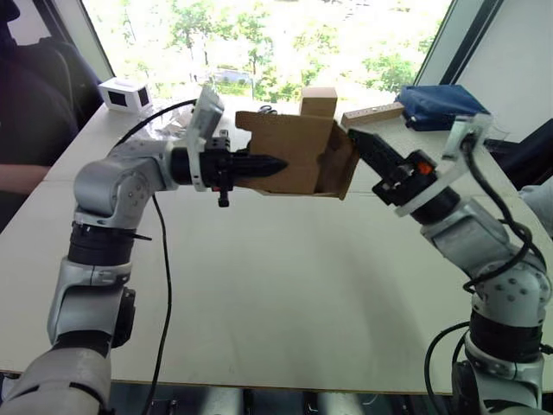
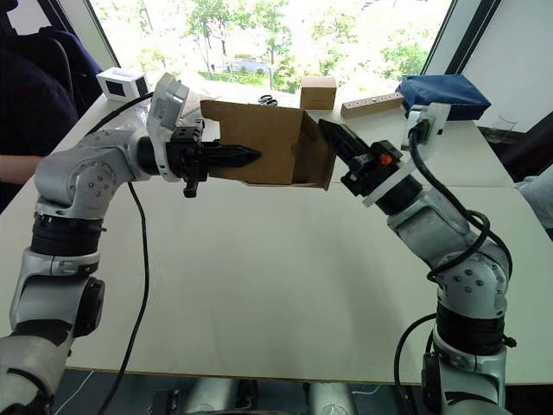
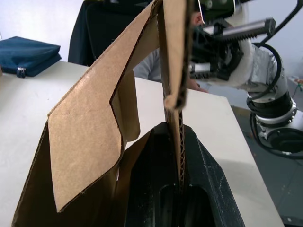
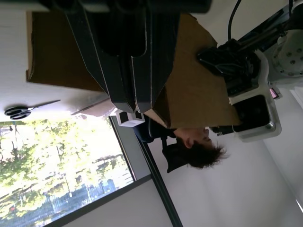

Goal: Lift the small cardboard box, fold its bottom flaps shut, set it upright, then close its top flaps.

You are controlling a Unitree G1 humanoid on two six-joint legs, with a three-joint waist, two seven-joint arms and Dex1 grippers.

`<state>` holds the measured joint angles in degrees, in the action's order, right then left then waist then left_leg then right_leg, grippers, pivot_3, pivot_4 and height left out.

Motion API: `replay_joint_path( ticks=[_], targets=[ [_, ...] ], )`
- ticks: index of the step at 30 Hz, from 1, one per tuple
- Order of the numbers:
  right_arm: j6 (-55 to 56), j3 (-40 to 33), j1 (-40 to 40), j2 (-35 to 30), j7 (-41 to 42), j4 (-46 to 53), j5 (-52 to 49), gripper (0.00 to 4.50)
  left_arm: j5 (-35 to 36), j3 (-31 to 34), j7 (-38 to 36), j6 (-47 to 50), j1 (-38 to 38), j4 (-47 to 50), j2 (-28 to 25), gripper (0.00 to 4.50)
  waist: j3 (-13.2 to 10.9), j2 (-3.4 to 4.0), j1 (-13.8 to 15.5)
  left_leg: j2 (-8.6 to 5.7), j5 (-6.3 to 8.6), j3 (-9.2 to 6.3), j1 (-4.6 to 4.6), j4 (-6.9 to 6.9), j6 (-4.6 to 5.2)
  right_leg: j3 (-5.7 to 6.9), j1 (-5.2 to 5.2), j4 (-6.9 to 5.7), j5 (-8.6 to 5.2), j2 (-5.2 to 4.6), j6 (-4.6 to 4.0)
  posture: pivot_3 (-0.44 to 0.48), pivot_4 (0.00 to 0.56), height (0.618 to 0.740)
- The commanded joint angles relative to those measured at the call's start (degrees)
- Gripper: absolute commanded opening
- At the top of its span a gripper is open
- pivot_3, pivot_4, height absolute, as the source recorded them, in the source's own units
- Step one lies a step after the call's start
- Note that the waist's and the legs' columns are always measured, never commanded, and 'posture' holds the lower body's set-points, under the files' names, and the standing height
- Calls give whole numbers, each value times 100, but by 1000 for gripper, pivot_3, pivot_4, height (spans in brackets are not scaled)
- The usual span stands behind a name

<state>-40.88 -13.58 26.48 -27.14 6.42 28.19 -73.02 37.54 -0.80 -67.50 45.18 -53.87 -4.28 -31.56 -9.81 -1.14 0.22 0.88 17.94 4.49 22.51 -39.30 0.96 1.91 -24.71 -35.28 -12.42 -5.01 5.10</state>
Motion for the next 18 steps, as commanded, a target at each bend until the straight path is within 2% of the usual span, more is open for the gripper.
replay_joint_path(
  ticks=[1, 11, 18],
  targets=[
    [101, 102, 23, 92, 67, 141, 109, 39, 157, 191, -4, -49, -178, 152, 4, 0, 0, 0, -5, 0, 0, 0, -1, 0, 0, 0, 0, 0, 0, 0, 0, 0, 150, 740],
    [103, 353, 122, 348, 193, 137, 205, 39, 297, 242, -50, 71, -199, 158, -20, 0, 0, 0, -4, 1, -1, -1, -2, 0, -2, 0, 0, -3, 0, 2, 0, 0, 150, 740],
    [149, 534, 245, 592, 236, 84, 372, 39, 591, 117, -411, 429, 33, 573, -148, 0, 0, 0, -52, 2, -2, -2, -2, 0, -3, 0, 0, -4, 0, 2, 0, 0, 150, 740]
  ],
)
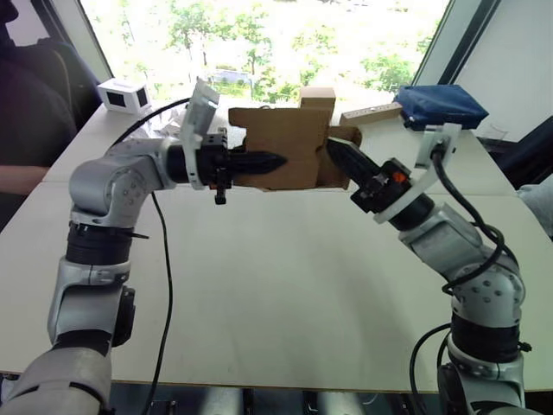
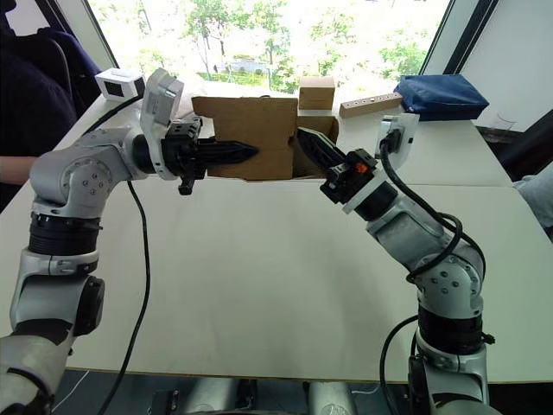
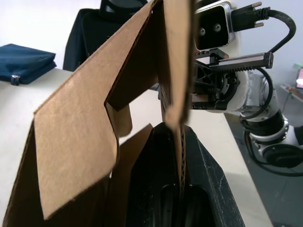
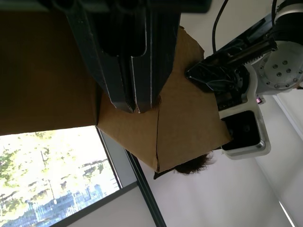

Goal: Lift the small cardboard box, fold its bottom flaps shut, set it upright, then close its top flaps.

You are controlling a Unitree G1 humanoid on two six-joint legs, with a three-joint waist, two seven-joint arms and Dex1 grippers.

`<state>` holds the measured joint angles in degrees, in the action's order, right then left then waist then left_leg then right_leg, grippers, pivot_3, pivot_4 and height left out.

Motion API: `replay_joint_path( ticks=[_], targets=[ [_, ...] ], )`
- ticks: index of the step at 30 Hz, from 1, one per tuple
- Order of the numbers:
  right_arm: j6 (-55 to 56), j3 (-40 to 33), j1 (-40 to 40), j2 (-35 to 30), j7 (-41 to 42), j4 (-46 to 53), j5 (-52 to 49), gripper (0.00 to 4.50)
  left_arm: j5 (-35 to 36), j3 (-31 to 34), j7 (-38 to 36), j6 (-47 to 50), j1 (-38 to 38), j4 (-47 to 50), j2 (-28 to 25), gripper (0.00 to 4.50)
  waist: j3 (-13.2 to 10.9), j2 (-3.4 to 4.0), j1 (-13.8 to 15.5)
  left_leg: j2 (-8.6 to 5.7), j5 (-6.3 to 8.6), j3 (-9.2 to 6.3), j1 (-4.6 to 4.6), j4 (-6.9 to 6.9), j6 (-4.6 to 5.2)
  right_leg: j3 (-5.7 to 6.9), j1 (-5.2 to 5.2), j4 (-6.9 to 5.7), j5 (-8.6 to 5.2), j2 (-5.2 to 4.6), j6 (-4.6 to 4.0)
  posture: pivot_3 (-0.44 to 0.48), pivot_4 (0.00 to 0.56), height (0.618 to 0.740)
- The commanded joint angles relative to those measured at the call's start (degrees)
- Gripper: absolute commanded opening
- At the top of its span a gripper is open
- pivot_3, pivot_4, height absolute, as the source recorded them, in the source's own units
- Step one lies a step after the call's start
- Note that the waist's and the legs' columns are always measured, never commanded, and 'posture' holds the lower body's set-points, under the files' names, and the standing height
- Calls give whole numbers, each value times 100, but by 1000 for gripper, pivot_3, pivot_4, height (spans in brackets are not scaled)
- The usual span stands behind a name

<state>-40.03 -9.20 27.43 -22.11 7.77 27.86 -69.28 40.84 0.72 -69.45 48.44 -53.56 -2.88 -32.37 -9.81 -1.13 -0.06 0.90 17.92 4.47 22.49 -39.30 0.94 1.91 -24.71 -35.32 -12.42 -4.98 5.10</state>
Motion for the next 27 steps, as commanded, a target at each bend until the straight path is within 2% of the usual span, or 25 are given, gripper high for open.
replay_joint_path(
  ticks=[1, 13, 18, 22, 27],
  targets=[
    [65, 97, 155, 110, 117, 130, -27, 39, 271, -25, -221, 125, 17, 440, -79, 0, 0, 0, -32, 0, 0, 0, 0, 0, 0, 0, 0, 0, 0, 0, 0, 0, 150, 740],
    [-37, 113, 68, 59, 251, 304, -256, 39, 36, -66, -178, -94, -4, 20, -32, 0, 0, 0, -65, 0, 0, -1, 0, 0, 0, 0, 0, -1, 0, 0, 0, 0, 150, 740],
    [-122, 11, -47, -199, 398, 408, -353, 39, -101, -45, -96, -258, -80, -239, 23, 0, 0, 0, -59, -1, 0, 0, 0, 0, 0, 0, 0, 0, 0, -1, 0, 0, 150, 740],
    [-237, -254, -238, -642, 514, 526, -495, 39, -135, -22, -101, -311, -137, -349, 5, 0, 0, 0, -57, -1, 0, 0, 1, 0, 0, 0, 0, 2, 0, -1, 0, 0, 150, 740],
    [-561, -888, -1089, -1583, 847, 748, -957, 39, -172, -24, -187, -344, -196, -464, -61, 0, -1, -1, -29, -1, 0, -4, 2, 0, 0, 2, 4, 6, 0, -2, 0, 0, 150, 740]
  ],
)
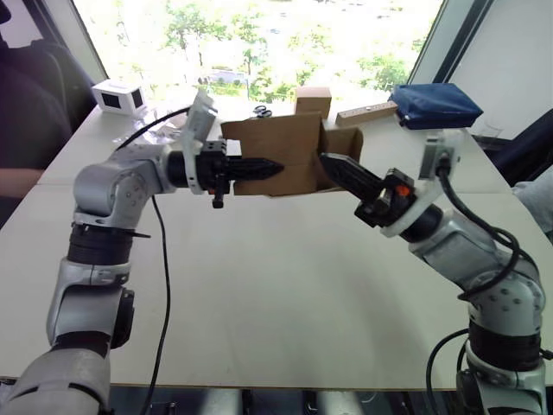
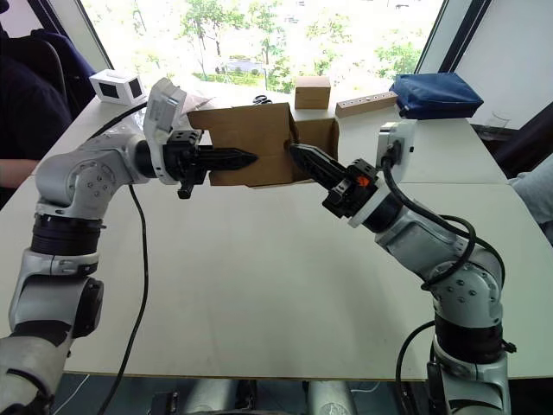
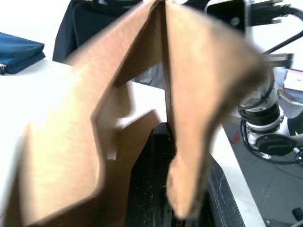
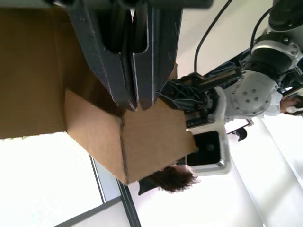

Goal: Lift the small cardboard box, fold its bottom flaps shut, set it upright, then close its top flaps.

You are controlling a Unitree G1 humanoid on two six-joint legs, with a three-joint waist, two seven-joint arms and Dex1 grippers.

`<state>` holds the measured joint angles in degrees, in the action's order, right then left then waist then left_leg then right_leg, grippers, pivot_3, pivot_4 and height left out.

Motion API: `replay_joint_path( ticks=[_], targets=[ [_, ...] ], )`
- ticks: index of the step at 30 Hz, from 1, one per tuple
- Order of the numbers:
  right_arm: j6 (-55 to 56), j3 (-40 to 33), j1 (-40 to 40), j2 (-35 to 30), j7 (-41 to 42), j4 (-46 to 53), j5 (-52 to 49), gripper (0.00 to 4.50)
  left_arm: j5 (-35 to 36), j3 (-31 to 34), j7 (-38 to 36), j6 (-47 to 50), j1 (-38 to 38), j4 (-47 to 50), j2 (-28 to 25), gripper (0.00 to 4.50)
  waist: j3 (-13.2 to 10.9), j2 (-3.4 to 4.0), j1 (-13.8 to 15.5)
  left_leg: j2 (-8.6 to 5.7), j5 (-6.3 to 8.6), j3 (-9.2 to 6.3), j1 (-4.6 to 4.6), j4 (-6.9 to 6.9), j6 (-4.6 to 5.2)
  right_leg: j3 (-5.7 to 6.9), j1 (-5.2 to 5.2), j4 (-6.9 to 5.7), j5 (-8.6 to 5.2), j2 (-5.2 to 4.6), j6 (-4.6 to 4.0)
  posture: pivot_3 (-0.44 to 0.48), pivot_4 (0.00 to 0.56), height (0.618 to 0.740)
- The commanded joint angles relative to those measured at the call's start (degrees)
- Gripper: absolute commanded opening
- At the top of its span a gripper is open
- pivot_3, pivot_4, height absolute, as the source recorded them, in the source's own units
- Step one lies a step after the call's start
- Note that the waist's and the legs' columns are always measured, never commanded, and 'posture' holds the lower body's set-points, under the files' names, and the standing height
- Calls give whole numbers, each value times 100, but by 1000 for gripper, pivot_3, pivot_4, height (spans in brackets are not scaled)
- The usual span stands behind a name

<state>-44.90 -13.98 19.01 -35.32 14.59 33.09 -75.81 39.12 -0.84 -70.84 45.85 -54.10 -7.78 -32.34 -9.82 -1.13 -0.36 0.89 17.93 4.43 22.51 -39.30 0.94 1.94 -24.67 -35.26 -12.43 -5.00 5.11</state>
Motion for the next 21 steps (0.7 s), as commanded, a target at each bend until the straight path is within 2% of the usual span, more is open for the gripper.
replay_joint_path(
  ticks=[1, 7, 21],
  targets=[
    [-70, -466, -447, -360, 217, 224, -227, 39, 14, 133, -61, -80, -160, 8, -69, 0, -1, -1, -4, -1, 1, 2, 0, 0, 1, -1, 0, 1, 0, -1, 0, 0, 150, 740],
    [98, -359, -1015, -415, 383, 192, 297, 39, 69, 124, -104, -46, -185, 64, -59, 0, -1, -1, -32, 1, 1, 3, -6, 0, 1, -3, 2, -2, 0, 2, 0, 0, 150, 740],
    [397, 197, -365, 155, 468, -168, 1090, 39, 388, 122, -112, 344, -12, 711, -72, 0, -1, -2, -20, 1, 0, 1, -4, 0, 0, -3, 1, 0, -1, 4, 1, 0, 150, 740]
  ],
)
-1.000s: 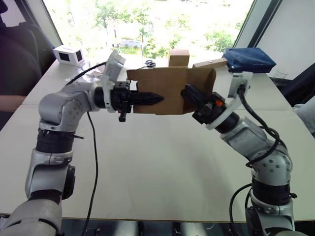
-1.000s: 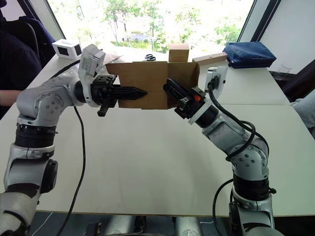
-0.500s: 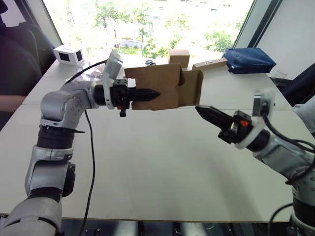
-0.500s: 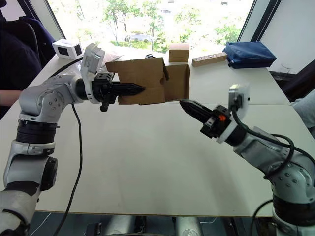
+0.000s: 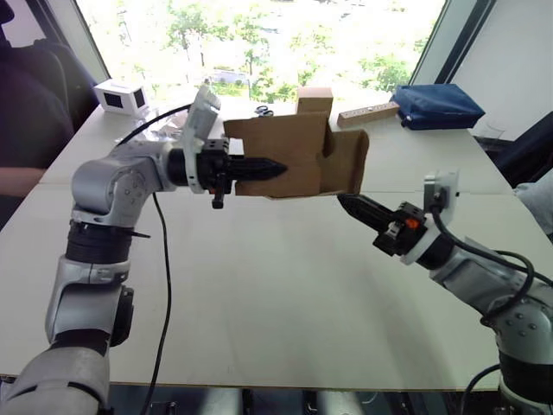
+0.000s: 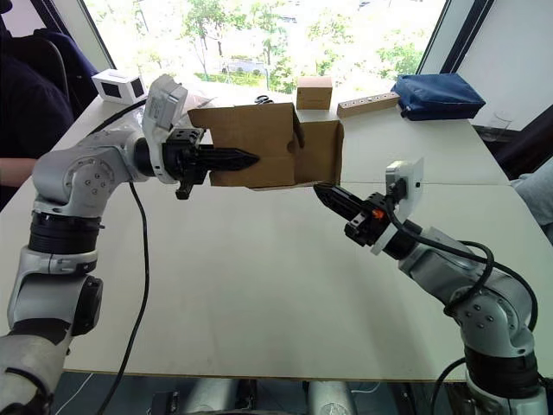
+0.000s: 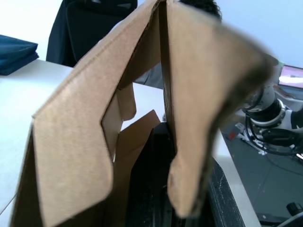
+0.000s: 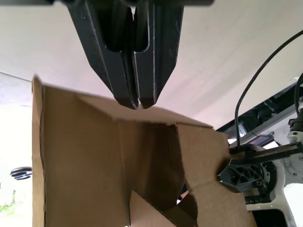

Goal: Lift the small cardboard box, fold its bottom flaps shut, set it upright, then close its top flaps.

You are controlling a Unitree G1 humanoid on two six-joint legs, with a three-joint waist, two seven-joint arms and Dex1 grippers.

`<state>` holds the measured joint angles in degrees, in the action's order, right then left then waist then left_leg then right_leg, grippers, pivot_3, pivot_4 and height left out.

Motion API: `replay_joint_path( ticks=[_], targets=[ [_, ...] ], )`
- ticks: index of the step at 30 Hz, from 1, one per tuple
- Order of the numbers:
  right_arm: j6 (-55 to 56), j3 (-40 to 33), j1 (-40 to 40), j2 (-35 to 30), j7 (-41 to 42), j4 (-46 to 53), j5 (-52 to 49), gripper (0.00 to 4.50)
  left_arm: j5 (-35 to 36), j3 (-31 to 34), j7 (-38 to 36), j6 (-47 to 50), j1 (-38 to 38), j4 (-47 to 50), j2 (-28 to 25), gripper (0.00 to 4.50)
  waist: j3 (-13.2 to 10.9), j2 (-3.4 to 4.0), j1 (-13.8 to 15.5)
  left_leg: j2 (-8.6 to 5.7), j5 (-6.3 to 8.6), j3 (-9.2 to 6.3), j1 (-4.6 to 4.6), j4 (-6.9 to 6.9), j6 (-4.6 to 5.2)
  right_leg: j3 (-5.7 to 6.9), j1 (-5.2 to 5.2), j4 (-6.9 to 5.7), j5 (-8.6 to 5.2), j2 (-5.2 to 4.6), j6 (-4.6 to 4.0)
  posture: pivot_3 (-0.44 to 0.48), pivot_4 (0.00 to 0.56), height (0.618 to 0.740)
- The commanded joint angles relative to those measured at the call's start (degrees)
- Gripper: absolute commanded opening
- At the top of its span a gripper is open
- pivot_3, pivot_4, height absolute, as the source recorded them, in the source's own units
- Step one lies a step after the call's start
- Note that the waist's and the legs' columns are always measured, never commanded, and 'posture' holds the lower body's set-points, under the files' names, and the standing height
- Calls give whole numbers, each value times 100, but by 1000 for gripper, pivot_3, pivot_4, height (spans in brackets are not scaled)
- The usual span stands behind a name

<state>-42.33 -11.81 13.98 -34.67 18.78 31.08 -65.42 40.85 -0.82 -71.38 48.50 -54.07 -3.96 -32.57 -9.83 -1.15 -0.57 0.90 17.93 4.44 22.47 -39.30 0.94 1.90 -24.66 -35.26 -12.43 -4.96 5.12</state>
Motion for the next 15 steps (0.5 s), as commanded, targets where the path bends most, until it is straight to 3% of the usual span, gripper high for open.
replay_joint_path(
  ticks=[1, 15],
  targets=[
    [143, 10, 203, 143, 46, 29, 42, 39, 250, 119, -41, 111, 12, 391, -48, 0, 0, 0, 1, 0, 0, 0, 0, 0, 0, 0, 0, 0, 0, 0, 0, 0, 150, 740],
    [13, 98, 526, 391, 64, 207, -250, 39, 198, 4, -8, 64, 112, 409, -48, 0, 0, 0, 1, 0, 0, 1, -1, 0, -1, 0, 0, -1, 0, -1, 0, 0, 150, 740]
  ],
)
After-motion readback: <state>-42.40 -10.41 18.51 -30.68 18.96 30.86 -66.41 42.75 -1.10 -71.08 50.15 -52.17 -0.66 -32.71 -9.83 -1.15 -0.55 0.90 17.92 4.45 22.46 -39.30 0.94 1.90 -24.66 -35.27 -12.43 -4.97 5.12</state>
